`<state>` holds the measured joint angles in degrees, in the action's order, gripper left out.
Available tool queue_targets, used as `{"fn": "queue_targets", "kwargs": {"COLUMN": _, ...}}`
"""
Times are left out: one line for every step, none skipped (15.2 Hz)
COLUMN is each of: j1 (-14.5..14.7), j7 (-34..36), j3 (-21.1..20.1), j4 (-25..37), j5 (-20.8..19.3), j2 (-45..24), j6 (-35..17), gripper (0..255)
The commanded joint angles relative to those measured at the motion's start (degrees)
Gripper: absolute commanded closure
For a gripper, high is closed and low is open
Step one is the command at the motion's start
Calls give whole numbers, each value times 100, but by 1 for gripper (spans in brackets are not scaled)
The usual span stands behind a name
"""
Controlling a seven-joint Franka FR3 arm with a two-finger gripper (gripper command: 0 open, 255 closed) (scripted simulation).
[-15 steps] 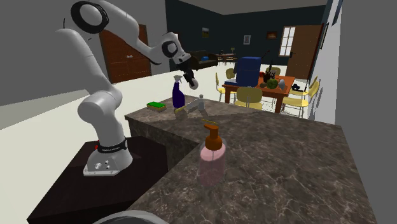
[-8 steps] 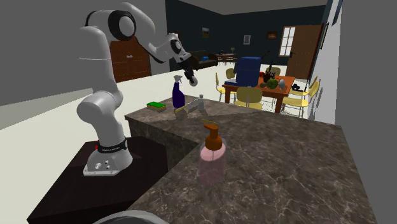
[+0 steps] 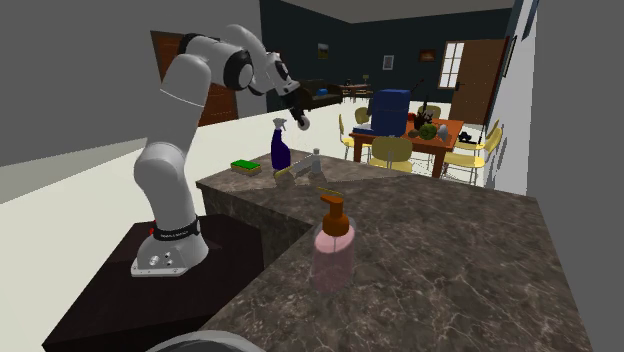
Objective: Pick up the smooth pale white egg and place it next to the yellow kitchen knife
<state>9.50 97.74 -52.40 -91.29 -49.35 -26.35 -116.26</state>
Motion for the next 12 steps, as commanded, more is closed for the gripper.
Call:
{"fn": "queue_targets", "kwargs": {"j1": 575, "j7": 38, "j3": 196, "j4": 764, "j5": -294, "j2": -548, "j6": 378, "gripper": 255}}
{"fn": "queue_targets", "kwargs": {"j1": 848, "j7": 26, "j3": 287, "j4": 1143, "j5": -397, "j2": -790, "j6": 543, "gripper": 255}}
{"fn": "queue_targets", "kwargs": {"j1": 1192, "j7": -14, "j3": 394, "j4": 1650, "j5": -521, "j2": -1099, "j6": 751, "gripper": 255}}
{"fn": "queue_targets", "kwargs": {"j1": 1183, "j7": 23, "j3": 410, "j4": 1592, "j5": -537, "j2": -1109, "j6": 695, "gripper": 255}}
{"fn": "queue_targets", "kwargs": {"j1": 1173, "j7": 60, "j3": 423, "j4": 1535, "j5": -558, "j2": -1121, "j6": 641, "gripper": 255}}
{"fn": "queue_targets", "kwargs": {"j1": 1163, "j7": 98, "j3": 435, "j4": 1481, "j5": -580, "j2": -1135, "j6": 588, "gripper": 255}}
{"fn": "queue_targets", "kwargs": {"j1": 1155, "j7": 136, "j3": 448, "j4": 1428, "j5": -602, "j2": -1150, "j6": 537, "gripper": 255}}
{"fn": "queue_targets", "kwargs": {"j1": 1147, "j7": 173, "j3": 462, "j4": 1378, "j5": -626, "j2": -1166, "j6": 486, "gripper": 255}}
{"fn": "queue_targets", "kwargs": {"j1": 1141, "j7": 211, "j3": 476, "j4": 1329, "j5": -651, "j2": -1183, "j6": 435, "gripper": 255}}
{"fn": "queue_targets", "kwargs": {"j1": 1136, "j7": 248, "j3": 491, "j4": 1283, "j5": -676, "j2": -1201, "j6": 386, "gripper": 255}}
{"fn": "queue_targets", "kwargs": {"j1": 1132, "j7": 286, "j3": 507, "j4": 1238, "j5": -702, "j2": -1220, "j6": 337, "gripper": 255}}
{"fn": "queue_targets", "kwargs": {"j1": 1129, "j7": 323, "j3": 523, "j4": 1195, "j5": -729, "j2": -1240, "j6": 289, "gripper": 255}}
